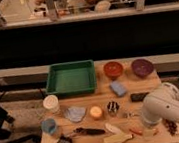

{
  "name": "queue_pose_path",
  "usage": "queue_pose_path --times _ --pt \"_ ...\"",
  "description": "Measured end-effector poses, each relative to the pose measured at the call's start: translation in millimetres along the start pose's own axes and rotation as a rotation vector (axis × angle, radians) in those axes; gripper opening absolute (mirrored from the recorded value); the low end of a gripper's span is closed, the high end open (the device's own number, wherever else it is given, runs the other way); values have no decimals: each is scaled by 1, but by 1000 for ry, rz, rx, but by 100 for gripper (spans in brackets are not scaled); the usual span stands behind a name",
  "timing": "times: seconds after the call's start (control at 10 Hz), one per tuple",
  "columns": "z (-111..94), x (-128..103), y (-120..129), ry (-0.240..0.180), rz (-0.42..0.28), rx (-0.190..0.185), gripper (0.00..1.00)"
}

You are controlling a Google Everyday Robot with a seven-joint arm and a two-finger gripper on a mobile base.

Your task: Place pepper in paper cup

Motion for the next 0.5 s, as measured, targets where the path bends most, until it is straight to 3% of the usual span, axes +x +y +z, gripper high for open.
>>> queue_pose_path --times 0.5 --pt "21 -8 -12 -8 9 -8 80"
